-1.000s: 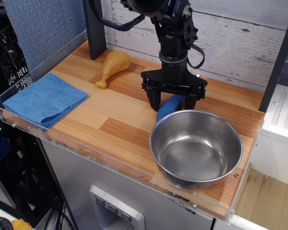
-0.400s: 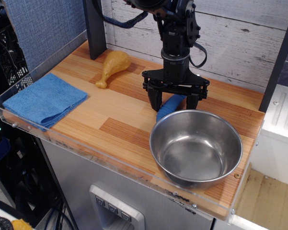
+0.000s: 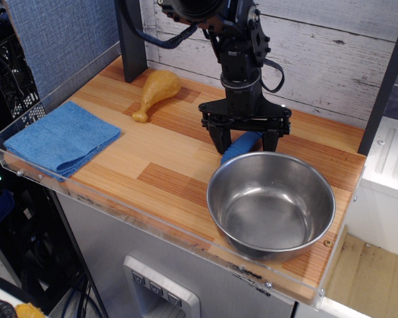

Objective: Move the spoon so its above the bowl.

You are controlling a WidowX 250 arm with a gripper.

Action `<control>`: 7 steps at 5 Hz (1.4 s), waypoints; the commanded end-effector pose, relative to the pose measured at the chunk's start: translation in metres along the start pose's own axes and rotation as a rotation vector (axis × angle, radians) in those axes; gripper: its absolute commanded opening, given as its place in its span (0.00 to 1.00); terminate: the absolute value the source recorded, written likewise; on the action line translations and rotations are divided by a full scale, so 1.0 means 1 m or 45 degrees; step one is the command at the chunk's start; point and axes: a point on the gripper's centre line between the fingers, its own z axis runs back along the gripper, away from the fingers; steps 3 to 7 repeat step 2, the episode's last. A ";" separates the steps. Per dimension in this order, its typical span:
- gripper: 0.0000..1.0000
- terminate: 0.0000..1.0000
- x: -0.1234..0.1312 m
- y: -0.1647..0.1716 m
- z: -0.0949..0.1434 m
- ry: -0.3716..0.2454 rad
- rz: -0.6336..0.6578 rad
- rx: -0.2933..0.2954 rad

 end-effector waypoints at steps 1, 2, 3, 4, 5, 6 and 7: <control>1.00 0.00 0.012 0.001 0.015 -0.128 -0.027 -0.024; 1.00 1.00 0.011 0.002 0.016 -0.092 -0.037 -0.011; 1.00 1.00 0.011 0.002 0.016 -0.092 -0.037 -0.011; 1.00 1.00 0.011 0.002 0.016 -0.092 -0.037 -0.011; 1.00 1.00 0.011 0.002 0.016 -0.092 -0.037 -0.011; 1.00 1.00 0.011 0.002 0.016 -0.092 -0.037 -0.011; 1.00 1.00 0.011 0.002 0.016 -0.092 -0.037 -0.011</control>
